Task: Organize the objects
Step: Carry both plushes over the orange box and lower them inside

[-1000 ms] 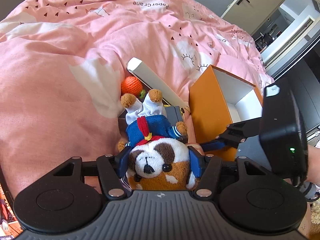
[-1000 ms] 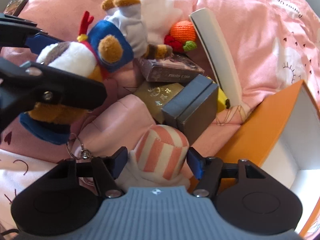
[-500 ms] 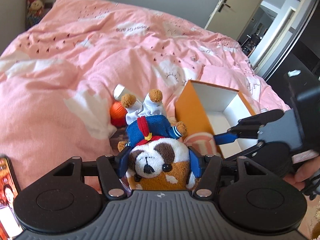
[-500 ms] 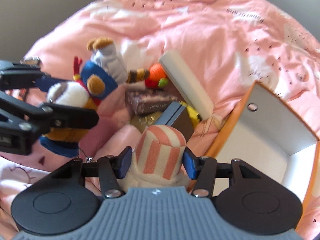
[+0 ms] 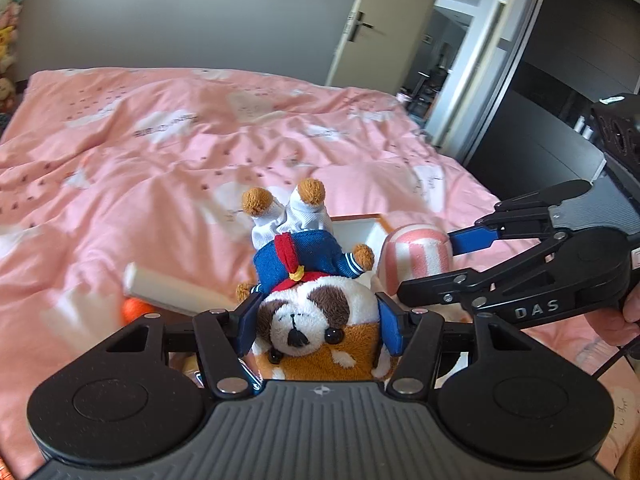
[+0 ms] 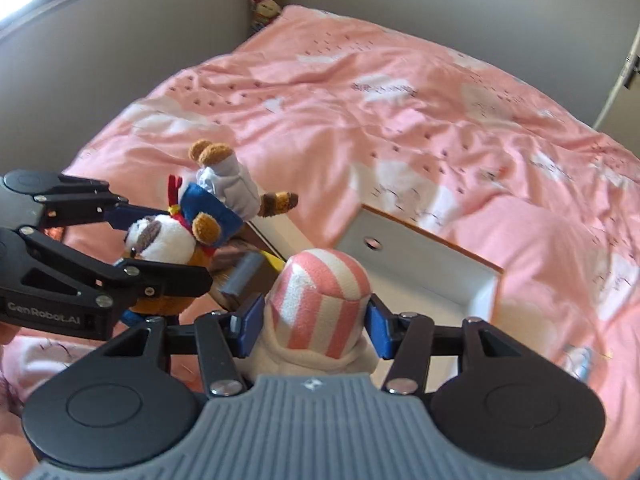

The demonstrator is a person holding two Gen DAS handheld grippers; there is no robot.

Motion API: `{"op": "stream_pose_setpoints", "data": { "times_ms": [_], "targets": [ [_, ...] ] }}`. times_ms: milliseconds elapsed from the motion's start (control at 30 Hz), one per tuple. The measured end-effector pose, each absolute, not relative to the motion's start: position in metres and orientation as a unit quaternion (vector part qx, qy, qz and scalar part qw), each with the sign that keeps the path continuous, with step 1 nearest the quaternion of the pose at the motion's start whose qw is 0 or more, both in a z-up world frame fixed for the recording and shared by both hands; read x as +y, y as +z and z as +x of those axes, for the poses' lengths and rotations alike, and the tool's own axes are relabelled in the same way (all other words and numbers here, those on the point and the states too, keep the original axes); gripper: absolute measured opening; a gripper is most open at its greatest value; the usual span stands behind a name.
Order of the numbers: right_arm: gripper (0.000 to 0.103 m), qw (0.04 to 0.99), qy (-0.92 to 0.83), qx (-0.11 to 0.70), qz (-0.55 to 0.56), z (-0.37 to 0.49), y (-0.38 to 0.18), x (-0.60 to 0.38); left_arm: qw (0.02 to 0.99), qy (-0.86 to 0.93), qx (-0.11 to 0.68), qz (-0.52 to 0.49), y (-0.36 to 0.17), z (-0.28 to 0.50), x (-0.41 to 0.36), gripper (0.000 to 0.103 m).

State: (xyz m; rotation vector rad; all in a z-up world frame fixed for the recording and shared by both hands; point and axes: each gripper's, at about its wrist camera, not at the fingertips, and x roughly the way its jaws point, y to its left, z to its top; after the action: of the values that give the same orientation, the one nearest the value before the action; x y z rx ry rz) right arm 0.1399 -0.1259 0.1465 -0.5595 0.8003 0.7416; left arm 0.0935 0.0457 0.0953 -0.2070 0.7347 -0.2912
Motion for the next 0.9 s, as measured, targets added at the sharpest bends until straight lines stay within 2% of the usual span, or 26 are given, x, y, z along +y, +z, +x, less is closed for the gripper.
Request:
{"op": "stream_pose_setpoints", "data": {
  "times_ms": [400,900],
  "targets": [
    [0.056,0.782,0.266,0.490,-0.277,0.197,0.076,-0.192,0.853,-0.226,0.455,-0.123,0.023,0.154,-0.036,0.067],
    [0.057,0.716,0.259,0.593,-0.264,0.243,0.012,-0.191,0.815,-0.235,0.520,-0.103,-0.035,0.164,-0.059,0.067]
  ]
}}
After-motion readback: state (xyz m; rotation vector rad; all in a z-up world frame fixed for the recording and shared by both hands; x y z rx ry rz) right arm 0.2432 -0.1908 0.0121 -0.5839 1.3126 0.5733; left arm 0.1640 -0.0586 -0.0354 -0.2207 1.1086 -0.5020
